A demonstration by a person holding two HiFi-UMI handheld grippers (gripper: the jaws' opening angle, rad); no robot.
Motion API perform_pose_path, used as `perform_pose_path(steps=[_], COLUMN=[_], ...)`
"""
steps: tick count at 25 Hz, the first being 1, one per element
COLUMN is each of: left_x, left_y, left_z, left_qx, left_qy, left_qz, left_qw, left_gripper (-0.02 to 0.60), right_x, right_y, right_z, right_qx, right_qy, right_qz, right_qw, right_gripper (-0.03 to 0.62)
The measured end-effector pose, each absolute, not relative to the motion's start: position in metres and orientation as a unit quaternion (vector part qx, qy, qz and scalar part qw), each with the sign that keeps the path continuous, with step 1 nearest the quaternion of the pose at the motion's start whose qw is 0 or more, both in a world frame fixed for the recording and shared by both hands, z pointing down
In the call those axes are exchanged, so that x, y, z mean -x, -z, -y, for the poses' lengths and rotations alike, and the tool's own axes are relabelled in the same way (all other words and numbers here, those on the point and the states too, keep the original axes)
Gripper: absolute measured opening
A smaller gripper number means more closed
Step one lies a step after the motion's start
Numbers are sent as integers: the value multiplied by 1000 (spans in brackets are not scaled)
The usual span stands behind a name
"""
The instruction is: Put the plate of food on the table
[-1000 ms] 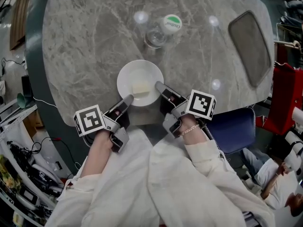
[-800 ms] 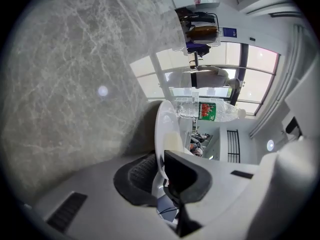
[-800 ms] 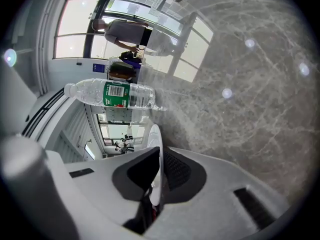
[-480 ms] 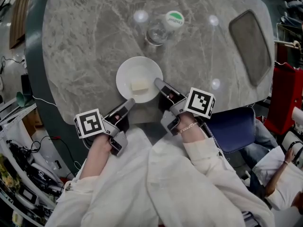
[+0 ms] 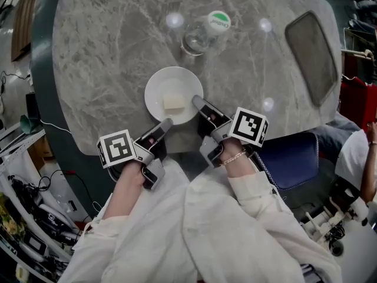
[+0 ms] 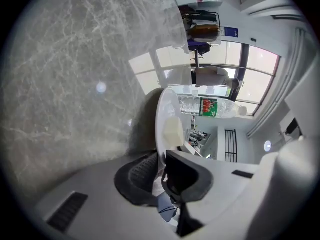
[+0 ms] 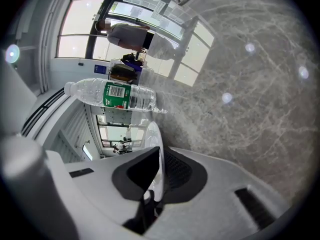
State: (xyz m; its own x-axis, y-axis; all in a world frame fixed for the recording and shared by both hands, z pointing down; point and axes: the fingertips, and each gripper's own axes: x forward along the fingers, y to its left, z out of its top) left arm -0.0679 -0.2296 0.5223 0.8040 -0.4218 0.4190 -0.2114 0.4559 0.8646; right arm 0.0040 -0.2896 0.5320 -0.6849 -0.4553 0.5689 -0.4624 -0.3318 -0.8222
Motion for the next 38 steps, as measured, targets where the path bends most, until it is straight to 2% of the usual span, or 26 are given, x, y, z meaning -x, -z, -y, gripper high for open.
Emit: perform_pose_path(steps=[3,10,17,28,33,38], left_x=[69,73,80,82,82,88], left_y=[-524,-528,-529,-531,-529,-525], left_z=[230,235,243,244,244,240], left_qx=[-508,-505,-526,-568,-568,-569], left_qy=[73,77,67,5,5,8], left_qz=[314,320,332,344,351,356], left_qw=[799,798,781,747,745,741], left_gripper=[49,40,39,43,106,123], right_x=[1,4,5,-8,-11,-11], right_y=[-531,-534,-529,-529,-530,-523], right_z=[294,289,286,282,280,277], right_qx=[-391,-387,-359,-382,-389,-387], right_qy=[-696,-645,-610,-592,-588,-588], right_qz=[603,649,688,688,689,692], right_qw=[18,112,159,172,170,159], right_gripper=[14,17,51,66,66,66])
